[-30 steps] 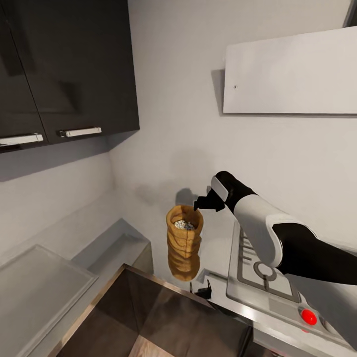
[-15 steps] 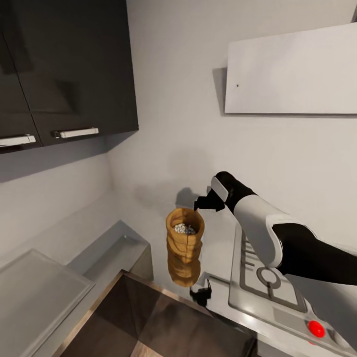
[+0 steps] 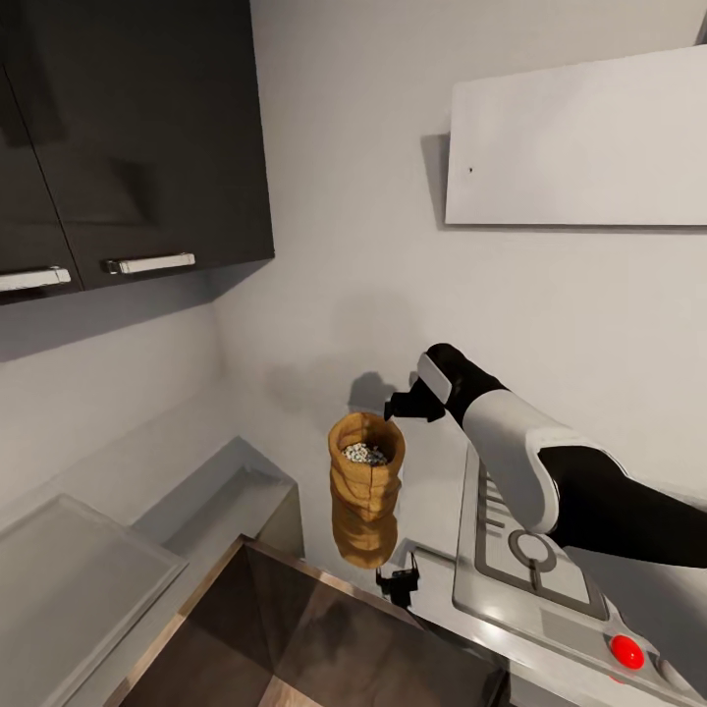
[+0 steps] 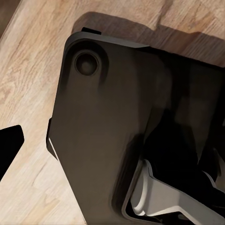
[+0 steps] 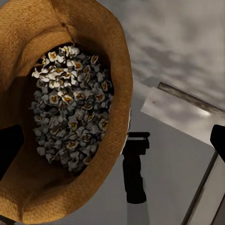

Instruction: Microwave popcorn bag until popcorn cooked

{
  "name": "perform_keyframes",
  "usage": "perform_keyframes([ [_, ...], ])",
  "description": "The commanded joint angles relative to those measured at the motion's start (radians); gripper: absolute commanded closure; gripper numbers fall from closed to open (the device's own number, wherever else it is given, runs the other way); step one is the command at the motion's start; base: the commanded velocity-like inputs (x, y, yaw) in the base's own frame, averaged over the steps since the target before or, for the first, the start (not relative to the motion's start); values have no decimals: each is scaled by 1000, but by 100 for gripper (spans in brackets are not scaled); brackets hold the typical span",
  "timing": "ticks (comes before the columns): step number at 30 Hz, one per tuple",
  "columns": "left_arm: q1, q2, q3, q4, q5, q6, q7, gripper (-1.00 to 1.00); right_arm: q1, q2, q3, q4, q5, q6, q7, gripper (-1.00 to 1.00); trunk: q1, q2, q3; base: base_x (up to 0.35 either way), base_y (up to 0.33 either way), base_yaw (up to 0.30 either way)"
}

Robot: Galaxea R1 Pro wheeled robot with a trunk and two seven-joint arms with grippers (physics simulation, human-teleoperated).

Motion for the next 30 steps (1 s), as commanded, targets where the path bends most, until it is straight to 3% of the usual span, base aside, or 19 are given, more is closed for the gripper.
perform_keyframes([
  [1,-1,0,4,1,-2,-3,0,-100,0,0,-4,-1,-9,2,-11,-100,1,-2,-2,0,0,0],
  [5,-1,0,4,1,-1,-3,0,-100,6,0,-3,0,-6,1,-13,-100,1,-2,-2,0,0,0],
  [12,-1,0,4,1,-1,-3,0,-100,71,0,0,-12,-1,-13,-14,-100,1,-2,-2,0,0,0],
  [30,-1,0,6,1,-1,-3,0,-100,104,0,0,-13,-3,-51,-13,-100,1,-2,-2,0,0,0],
])
